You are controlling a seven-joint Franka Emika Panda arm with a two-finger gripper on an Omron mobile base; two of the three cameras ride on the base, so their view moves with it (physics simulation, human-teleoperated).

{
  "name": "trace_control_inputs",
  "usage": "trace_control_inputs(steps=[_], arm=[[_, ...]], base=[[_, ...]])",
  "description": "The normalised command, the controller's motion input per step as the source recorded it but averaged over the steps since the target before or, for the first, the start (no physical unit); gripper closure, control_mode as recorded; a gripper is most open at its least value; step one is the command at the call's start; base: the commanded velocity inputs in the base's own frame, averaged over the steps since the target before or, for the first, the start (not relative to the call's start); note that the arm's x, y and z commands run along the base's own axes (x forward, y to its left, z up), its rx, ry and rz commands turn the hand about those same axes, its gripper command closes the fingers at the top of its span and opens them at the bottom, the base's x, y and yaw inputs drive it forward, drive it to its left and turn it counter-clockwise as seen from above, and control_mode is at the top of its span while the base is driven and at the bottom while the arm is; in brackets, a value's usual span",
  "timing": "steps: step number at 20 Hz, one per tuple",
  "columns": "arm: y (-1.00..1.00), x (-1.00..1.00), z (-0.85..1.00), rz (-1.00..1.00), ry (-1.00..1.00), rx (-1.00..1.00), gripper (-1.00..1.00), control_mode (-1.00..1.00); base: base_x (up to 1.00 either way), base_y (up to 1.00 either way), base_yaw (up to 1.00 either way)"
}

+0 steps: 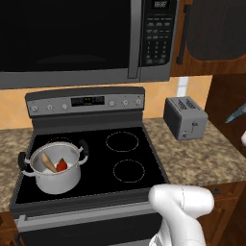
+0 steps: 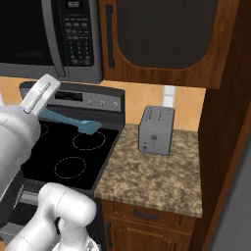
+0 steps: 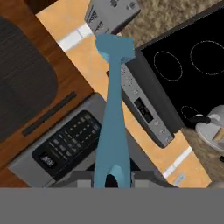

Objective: Put the sweet potato and tomato in the pot. Retrieve the spatula and lightly stir the vegetables in the pot.

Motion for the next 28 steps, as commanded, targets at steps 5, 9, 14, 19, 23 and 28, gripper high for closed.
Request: trace_control_inputs(steps=[5,9,14,19,23,28], arm=[[0.1,0.23,-0.52,-0.08,0.13,0.87,1.0,-1.0],[0.39,0.32,-0.23,-0.01,0.24,0.57,1.0,-1.0],[0.39,0.54,-0.29,0.0,0.02,0.09,1.0,-1.0],[0.24,0.5,-0.01,0.1,0.25,0.3,1.0,-1.0],[0.12,0.0,0.0,0.1,0.3,0.58,1.0,-1.0],[0.57,-0.06,0.0,0.01,0.11,0.34,1.0,-1.0]], base=[[0.0,0.0,0.0],[0.0,0.0,0.0],[0.0,0.0,0.0],[0.0,0.0,0.0],[0.0,0.0,0.0],[0.0,0.0,0.0]])
